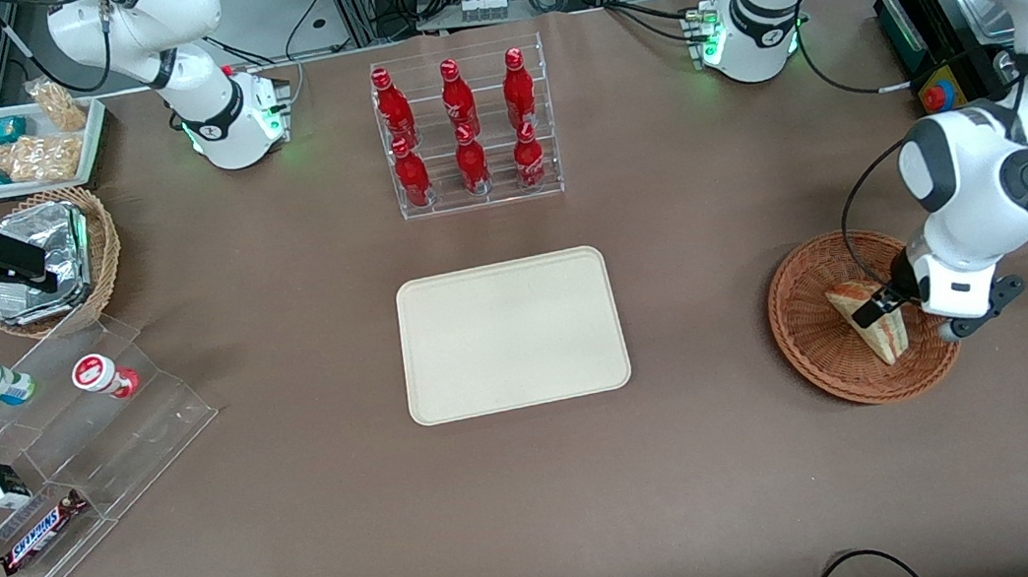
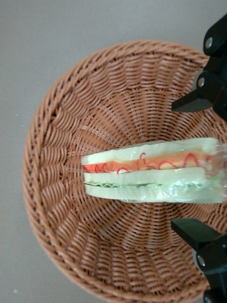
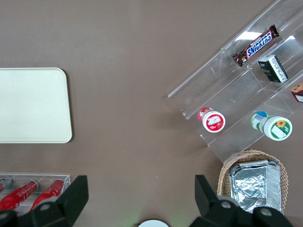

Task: Place sandwich from basket to tray
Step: 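Close the left gripper on the wrapped sandwich, then lift the sandwich and carry it with the left gripper to the tray, then lower the sandwich onto the tray and open the left gripper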

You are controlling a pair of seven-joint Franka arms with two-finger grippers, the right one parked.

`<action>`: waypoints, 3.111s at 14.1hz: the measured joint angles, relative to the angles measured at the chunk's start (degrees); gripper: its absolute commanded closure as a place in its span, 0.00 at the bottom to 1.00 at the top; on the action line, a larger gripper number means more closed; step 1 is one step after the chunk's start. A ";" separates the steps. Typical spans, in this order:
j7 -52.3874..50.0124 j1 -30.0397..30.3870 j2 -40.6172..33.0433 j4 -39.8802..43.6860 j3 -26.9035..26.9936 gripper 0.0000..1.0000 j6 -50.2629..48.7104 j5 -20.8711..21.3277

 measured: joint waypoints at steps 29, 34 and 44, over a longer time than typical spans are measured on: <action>-30.99 -47.16 23.81 40.71 -2.72 1.00 -16.53 -0.37; -32.13 -48.99 27.10 41.29 -2.45 0.68 -11.57 -0.37; -31.04 -48.69 21.92 43.21 -1.17 0.00 -19.67 -0.22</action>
